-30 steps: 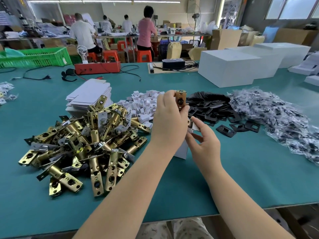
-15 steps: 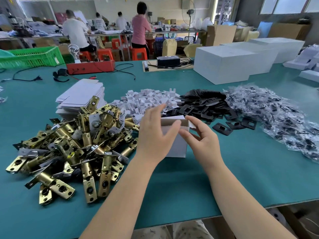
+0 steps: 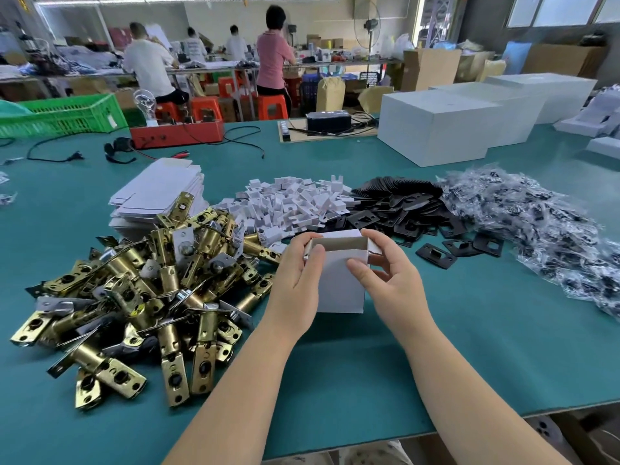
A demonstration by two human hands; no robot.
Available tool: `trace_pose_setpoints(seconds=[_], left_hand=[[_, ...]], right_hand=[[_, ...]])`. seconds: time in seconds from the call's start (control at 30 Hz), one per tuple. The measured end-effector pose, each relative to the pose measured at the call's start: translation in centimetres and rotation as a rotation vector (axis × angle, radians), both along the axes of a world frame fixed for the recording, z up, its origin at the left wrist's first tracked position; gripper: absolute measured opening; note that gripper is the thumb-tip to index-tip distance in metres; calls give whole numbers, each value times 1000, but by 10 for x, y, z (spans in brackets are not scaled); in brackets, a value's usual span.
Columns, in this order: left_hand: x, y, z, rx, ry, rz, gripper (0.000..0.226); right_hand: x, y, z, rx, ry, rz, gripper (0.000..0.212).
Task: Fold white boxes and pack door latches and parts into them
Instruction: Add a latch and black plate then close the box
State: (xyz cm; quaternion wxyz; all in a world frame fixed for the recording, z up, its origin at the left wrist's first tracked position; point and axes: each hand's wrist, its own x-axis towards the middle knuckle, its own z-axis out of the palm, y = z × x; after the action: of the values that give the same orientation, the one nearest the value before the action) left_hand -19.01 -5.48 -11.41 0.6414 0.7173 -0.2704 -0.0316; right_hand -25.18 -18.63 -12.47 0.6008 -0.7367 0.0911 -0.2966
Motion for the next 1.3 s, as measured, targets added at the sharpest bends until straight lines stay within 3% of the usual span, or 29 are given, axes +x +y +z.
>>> trace_pose_setpoints(seconds=[0.1,0.17,0.27,0.37,0.43,0.53,0.63,0.8,0.87,0.97,1.03,1.1,1.17,1.3], left_hand=[[9,1,19,29,157,10,40],[32,-2,42,238,189,25,45],[73,-14,69,476,-4,121,30],[105,-25,72,936,-275,257,12],[115,-26,65,1264,-328,290,6],[128,-26,51,1519,-368,278,22],[134,-28,44,1513,-383,297,31],[129,-28,55,1548,-476,312,23],[125,-24,62,1478,-483,299,28],[108,-13,83,1045,-382,213,32],[85,-4,99,676,-284,-8,31],[59,3,114,496,-318,-250,31],[40,4,117,538,-386,-377,31],[26,-5,106,664,-510,-335,30]], right_hand=[[0,0,0,9,-11,1,41],[-1,2,-1,2,-21,-10,41],[-5,4,-3,-18,-27,-6,43],[-4,4,-3,-31,-24,-13,43],[-4,4,-3,-23,-19,-22,42],[-3,3,-3,-5,-15,-21,41],[-1,1,-4,-10,-13,-12,42],[0,3,-2,-30,-24,-5,43],[-1,3,-2,-35,-29,-3,43],[-3,3,-2,-36,-31,6,43],[-3,3,-1,-37,-39,9,42],[-2,3,-1,-37,-35,10,41],[-2,4,-1,-24,-27,12,41],[-2,3,-1,5,-23,-2,46]])
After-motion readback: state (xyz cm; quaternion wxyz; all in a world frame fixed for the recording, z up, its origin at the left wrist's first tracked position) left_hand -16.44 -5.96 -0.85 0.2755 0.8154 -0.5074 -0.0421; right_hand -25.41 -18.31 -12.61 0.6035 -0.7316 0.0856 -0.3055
